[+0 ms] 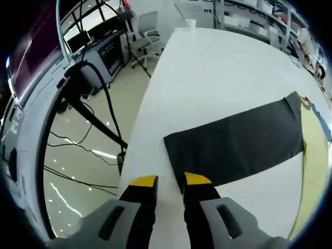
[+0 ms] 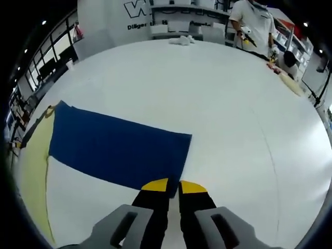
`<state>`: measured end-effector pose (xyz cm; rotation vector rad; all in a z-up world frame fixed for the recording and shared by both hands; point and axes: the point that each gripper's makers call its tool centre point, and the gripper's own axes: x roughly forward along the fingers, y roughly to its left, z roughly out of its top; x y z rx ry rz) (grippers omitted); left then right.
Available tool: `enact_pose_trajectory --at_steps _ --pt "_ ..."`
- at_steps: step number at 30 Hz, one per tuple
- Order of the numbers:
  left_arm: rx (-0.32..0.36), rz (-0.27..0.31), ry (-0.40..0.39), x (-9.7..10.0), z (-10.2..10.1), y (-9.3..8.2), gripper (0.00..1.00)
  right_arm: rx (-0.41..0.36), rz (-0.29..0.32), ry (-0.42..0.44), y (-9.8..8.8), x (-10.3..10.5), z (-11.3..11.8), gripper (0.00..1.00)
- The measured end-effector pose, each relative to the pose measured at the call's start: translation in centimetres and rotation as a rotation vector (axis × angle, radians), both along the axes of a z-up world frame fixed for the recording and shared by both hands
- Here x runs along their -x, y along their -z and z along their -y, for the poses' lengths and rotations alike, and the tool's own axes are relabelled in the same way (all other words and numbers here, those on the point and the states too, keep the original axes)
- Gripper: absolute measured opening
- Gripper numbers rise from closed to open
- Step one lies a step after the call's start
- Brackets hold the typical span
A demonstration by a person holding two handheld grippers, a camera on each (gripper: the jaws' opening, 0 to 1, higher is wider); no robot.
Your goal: Fold the garment on the visible template until the final outline fits inside the template.
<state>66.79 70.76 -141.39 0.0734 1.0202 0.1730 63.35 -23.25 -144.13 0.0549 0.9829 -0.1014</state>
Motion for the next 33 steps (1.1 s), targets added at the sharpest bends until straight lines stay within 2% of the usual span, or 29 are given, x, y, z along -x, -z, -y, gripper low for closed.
enact_pose_trajectory --at_steps 4,8,12,14,16,22,24,30,33 --pt "0.006 0.014 0.002 -0.1 0.2 -0.6 0.26 0.004 -0.007 0.005 0.0 0.5 0.4 0.0" --pt "0.024 0.043 0.011 -0.4 1.2 -1.3 0.27 -0.013 0.015 0.013 -0.5 0.6 0.2 0.0" --pt "0.052 0.078 0.037 -0.8 2.9 -1.9 0.28 -0.078 0.058 0.012 -0.7 0.3 -0.5 0.06" --pt "0.073 0.104 0.053 -1.1 4.1 -2.4 0.29 -0.117 0.079 0.016 -0.9 0.2 -1.0 0.11" --pt "0.1 0.138 0.066 -1.5 5.4 -3.1 0.3 -0.117 0.086 0.017 -1.1 0.3 -0.8 0.11" --pt "0.19 0.206 0.127 -2.5 9.7 -4.4 0.32 -0.179 0.095 0.004 -0.7 0.5 -1.3 0.15" --pt "0.219 0.233 0.138 -2.8 10.8 -4.8 0.32 -0.165 0.082 -0.005 -0.4 0.8 -1.3 0.14" --pt "0.328 0.296 0.171 -3.3 15.0 -6.1 0.33 -0.163 0.103 -0.008 -0.6 0.7 -1.3 0.12" --pt "0.358 0.304 0.181 -3.0 16.8 -6.3 0.33 -0.146 0.101 -0.026 -0.4 0.7 -1.4 0.06"
